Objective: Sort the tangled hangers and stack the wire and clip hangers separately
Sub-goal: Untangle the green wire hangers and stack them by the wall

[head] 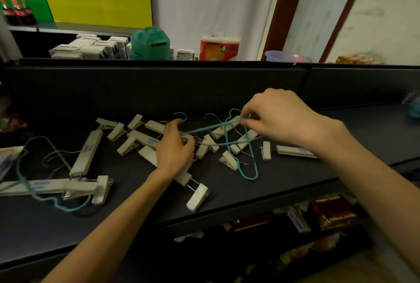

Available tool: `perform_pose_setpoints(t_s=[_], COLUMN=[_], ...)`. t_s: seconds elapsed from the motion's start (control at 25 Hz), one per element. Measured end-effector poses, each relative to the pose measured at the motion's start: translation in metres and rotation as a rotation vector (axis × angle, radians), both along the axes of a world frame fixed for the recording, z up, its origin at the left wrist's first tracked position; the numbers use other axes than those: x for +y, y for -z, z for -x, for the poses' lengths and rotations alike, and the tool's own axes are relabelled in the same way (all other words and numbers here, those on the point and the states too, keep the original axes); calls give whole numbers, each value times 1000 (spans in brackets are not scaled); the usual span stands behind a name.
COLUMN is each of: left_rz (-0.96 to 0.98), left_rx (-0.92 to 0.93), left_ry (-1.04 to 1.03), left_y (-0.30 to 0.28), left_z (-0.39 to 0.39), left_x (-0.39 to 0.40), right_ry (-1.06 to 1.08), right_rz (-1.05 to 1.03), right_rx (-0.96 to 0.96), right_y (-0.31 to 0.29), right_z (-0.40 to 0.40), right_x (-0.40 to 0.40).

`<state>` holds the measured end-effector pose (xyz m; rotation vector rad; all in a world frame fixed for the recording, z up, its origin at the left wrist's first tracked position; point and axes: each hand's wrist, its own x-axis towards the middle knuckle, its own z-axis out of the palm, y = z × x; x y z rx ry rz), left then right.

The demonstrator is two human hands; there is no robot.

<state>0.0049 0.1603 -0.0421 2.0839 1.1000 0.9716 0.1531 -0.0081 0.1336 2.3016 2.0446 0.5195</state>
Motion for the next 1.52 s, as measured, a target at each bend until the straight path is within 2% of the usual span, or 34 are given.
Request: perform_pose_setpoints(t_s=[0.12,0.28,0.44,0.52,0.68,0.92,1.24,1.36,1.52], left_rz=[54,42,-38,-63,-44,-39,-11,74,42], left_rx=[-100,-165,158,203,125,-42,-97,-116,-98], left_ry=[9,-6,71,63,29,30,16,-19,-109], left_y=[2,1,2,1,0,2,7,13,11], left_z=[2,4,10,15,21,24,31,33,31], left_x=[0,3,11,14,13,7,8,12,5], right_ry=[-19,78,106,113,139,143,98,59,-2], right_rz=[-69,-203,-213,-248,-314,-308,-252,-204,-135], right_rx=[-22,32,33,36,52,130,122,149,96], right_y=[10,10,14,17,22,23,18,13,7], right_z=[21,10,5,4,0,-1,0,-5,-6], right_x=[-7,-9,-8,-8,-7,-13,-19,-12,-3])
